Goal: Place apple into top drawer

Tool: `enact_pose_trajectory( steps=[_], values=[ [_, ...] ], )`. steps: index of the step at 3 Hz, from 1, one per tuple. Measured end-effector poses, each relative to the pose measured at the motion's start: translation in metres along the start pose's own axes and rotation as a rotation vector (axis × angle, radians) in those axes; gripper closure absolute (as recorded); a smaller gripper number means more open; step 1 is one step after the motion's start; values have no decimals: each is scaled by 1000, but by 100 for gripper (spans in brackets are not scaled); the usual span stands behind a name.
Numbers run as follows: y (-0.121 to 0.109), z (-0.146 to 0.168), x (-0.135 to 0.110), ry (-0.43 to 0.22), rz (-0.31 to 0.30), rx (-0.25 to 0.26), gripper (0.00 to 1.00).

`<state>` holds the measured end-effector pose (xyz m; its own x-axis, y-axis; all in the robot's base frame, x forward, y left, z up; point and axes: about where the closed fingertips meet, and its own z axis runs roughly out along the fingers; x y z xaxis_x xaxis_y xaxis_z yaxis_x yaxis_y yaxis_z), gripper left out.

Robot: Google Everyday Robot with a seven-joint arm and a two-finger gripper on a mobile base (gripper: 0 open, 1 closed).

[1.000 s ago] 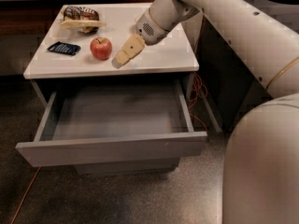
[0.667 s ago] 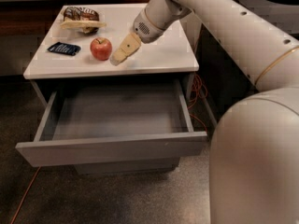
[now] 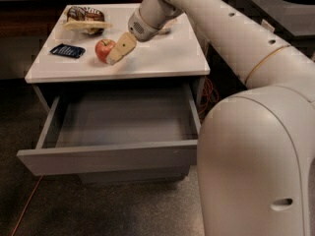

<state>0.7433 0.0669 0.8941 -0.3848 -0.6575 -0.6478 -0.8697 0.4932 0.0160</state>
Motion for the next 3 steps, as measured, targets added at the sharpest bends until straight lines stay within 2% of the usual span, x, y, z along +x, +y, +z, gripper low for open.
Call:
enact_pose_trajectory(
  steps=[1, 3],
  values=[
    [-11, 15, -13, -32, -10, 24, 0],
    [-30, 48, -33, -82, -4, 31, 0]
  ],
)
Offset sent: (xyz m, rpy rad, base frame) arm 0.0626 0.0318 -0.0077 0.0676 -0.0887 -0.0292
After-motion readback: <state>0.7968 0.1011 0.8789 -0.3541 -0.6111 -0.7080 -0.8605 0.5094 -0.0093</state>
